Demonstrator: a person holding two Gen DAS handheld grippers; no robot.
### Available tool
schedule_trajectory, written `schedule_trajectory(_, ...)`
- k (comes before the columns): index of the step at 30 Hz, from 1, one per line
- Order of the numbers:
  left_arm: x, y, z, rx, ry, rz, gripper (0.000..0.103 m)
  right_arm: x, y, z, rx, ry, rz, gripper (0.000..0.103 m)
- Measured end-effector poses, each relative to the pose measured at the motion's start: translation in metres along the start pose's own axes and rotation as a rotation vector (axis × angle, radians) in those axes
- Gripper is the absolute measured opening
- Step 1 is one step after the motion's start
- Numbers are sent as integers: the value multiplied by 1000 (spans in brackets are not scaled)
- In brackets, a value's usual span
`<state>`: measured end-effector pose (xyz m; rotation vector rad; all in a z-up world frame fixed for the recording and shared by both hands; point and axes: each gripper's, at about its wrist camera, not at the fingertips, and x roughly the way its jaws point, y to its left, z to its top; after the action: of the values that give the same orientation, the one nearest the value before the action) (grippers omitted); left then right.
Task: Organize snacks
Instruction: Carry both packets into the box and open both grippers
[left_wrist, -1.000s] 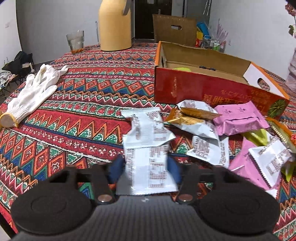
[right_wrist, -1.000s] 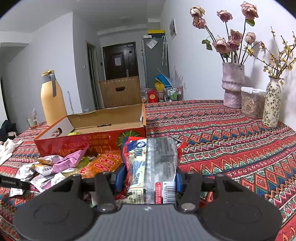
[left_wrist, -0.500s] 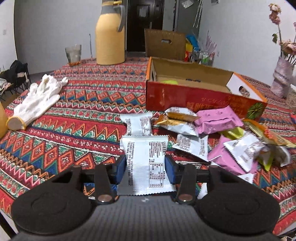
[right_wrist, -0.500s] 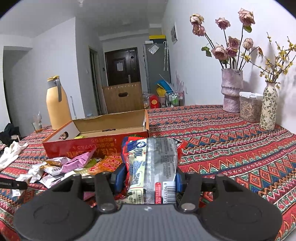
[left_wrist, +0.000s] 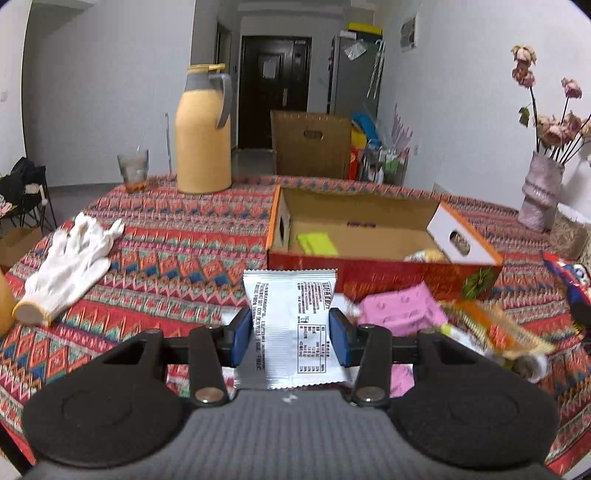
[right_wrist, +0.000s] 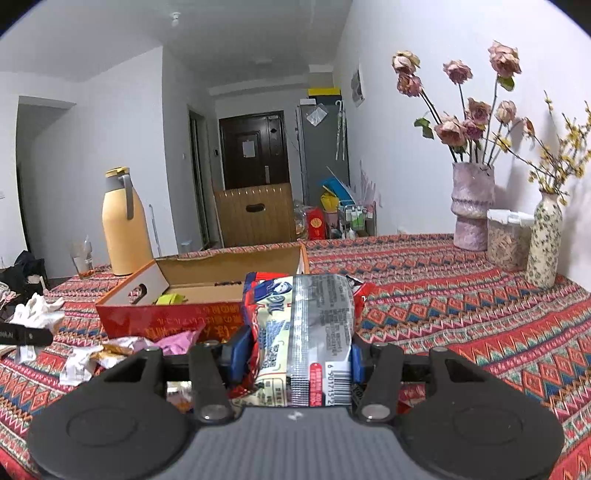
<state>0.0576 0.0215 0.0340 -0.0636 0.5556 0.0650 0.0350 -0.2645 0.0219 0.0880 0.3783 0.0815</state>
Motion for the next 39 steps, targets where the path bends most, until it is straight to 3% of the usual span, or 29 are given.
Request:
schedule_trajectory(22,53,-32,81,17,-110,-9,45,105,30,73,-125,-38,62,50)
schedule_trajectory(33,107,-49,108,18,-90,6,45,181,44,91,-160,72,95,50)
schedule_trajectory(39,143,-49,107,-5,-49,30,45,215,46,86,-165,134,100,50)
